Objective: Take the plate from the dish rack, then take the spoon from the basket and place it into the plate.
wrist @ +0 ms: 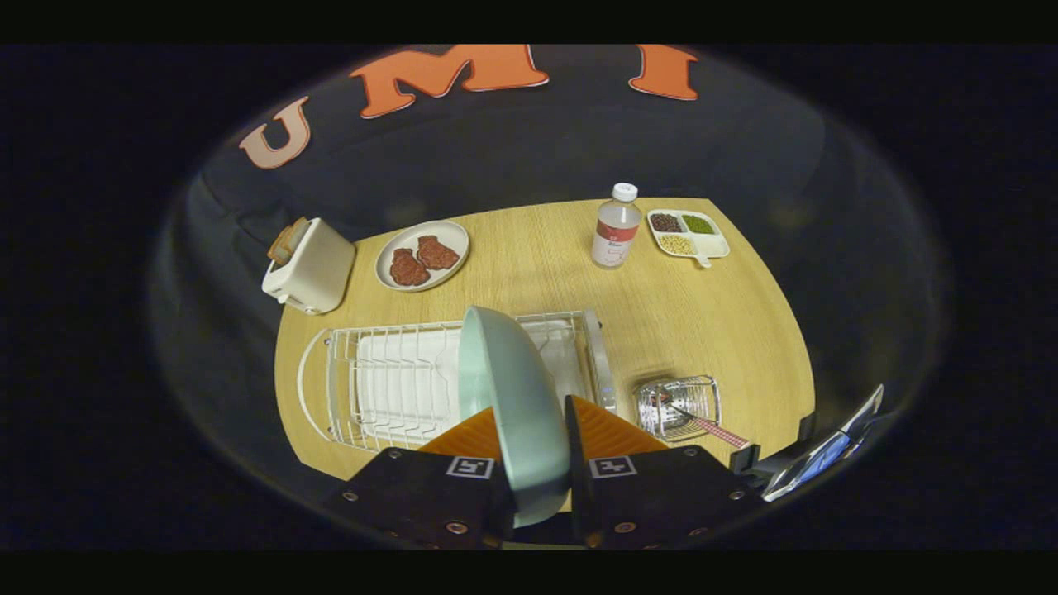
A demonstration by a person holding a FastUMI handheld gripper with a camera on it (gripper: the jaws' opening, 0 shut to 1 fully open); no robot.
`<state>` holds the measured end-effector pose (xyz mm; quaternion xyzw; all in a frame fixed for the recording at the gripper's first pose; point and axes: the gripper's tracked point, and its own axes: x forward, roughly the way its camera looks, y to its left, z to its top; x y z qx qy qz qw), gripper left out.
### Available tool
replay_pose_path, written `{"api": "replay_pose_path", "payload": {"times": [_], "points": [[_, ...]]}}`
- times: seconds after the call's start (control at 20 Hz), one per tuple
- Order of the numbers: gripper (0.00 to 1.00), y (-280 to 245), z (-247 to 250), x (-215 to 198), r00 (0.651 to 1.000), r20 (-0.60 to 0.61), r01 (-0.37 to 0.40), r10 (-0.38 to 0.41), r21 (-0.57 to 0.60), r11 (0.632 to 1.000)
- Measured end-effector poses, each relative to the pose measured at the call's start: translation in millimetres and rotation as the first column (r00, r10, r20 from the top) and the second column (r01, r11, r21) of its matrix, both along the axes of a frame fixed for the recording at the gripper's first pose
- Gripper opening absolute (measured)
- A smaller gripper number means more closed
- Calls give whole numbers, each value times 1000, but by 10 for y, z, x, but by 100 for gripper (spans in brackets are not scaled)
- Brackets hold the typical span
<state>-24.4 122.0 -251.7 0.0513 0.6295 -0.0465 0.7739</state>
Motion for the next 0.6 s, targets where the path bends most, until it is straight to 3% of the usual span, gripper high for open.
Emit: {"api": "replay_pose_path", "payload": {"times": [0.6], "points": [[27, -235, 50, -737, 991, 0, 130, -132, 173, 976]]}}
